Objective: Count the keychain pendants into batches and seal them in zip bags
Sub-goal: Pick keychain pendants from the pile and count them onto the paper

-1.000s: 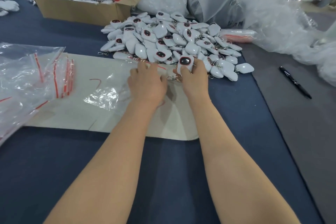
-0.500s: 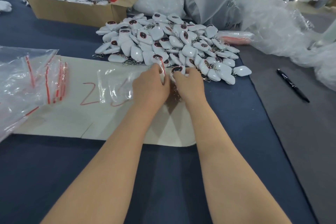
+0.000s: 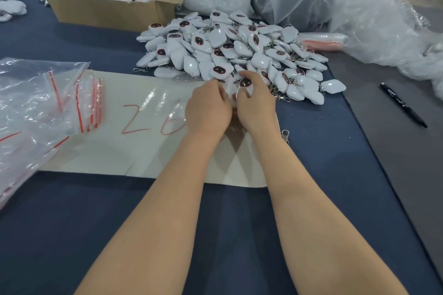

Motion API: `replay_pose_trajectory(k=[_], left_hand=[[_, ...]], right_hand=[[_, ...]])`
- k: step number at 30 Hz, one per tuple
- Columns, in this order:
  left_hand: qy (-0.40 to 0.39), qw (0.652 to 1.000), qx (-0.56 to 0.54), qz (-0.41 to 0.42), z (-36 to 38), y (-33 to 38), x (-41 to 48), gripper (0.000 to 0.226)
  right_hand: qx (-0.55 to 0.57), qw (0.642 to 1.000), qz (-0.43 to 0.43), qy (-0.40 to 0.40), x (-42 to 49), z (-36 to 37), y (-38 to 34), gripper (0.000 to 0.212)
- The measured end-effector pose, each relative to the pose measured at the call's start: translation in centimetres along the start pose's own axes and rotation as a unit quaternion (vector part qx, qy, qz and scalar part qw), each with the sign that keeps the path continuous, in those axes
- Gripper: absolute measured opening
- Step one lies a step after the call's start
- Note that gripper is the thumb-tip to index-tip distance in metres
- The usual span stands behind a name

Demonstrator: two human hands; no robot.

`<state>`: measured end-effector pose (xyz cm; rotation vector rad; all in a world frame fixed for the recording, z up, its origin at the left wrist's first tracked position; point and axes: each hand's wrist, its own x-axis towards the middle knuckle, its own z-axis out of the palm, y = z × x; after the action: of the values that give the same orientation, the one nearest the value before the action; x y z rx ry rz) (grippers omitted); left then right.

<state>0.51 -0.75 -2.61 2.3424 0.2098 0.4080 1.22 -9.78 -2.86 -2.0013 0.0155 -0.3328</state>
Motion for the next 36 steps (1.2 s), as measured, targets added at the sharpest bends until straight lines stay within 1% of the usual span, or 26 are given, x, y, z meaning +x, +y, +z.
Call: replay_pose_trajectory(k=[2, 4, 6, 9, 11, 14, 19, 24, 26, 28, 30, 33, 36], left_hand=[[0.042, 0.998, -0.053, -0.008, -0.3, 0.1, 0.0, 0.016], [0.052, 0.992, -0.110, -0.016, -0.5, 0.4, 0.0, 0.017], [0.022, 0.988, -0.151, -0.022, -0.4, 0.6, 0.0, 0.018], [-0.013, 0.985, -0.172, -0.029, -0.2, 0.6, 0.1, 0.017], [-0.034, 0.976, -0.210, -0.055, -0.3, 0.5, 0.4, 0.015], [-0.053, 0.963, -0.247, -0.091, -0.4, 0.2, 0.7, 0.019], [-0.044, 0.973, -0.216, -0.073, -0.1, 0.0, 0.5, 0.014], [0.030, 0.974, -0.210, -0.077, 0.1, 0.4, -0.4, 0.010], [0.055, 0.969, -0.227, -0.076, 0.2, 0.4, -0.8, 0.008], [0.068, 0.965, -0.244, -0.065, 0.3, 0.4, -1.1, 0.009], [0.068, 0.965, -0.248, -0.052, 0.3, 0.2, -1.1, 0.012], [0.044, 0.968, -0.243, -0.035, 0.2, 0.0, -0.6, 0.011], [0.019, 0.971, -0.235, -0.024, 0.2, 0.0, -0.4, 0.010]], right_hand=[[0.002, 1.000, 0.016, 0.006, 0.0, 0.1, -0.1, 0.033], [0.016, 1.000, 0.026, 0.004, 0.1, 0.0, -0.1, 0.024], [0.012, 1.000, 0.017, -0.007, 0.2, 0.1, 0.0, 0.019], [0.004, 1.000, 0.017, -0.011, 0.3, 0.2, 0.1, 0.018], [-0.003, 1.000, 0.014, -0.012, 0.4, 0.2, 0.2, 0.018], [-0.016, 1.000, -0.003, -0.012, 0.1, 0.3, 0.2, 0.022], [-0.020, 1.000, 0.003, 0.011, -0.5, 0.6, -0.2, 0.027], [-0.007, 0.999, 0.017, 0.031, -1.0, 0.5, -0.6, 0.021], [-0.008, 0.999, 0.023, 0.025, -1.0, 0.6, -0.6, 0.019], [-0.026, 0.999, 0.021, 0.009, -0.8, 0.6, -0.6, 0.022], [-0.034, 0.999, 0.018, -0.003, -0.6, 0.7, -0.6, 0.025], [-0.012, 1.000, 0.022, -0.012, -0.2, 0.7, -0.6, 0.025], [0.000, 1.000, 0.022, -0.006, 0.2, 0.7, -0.6, 0.017]])
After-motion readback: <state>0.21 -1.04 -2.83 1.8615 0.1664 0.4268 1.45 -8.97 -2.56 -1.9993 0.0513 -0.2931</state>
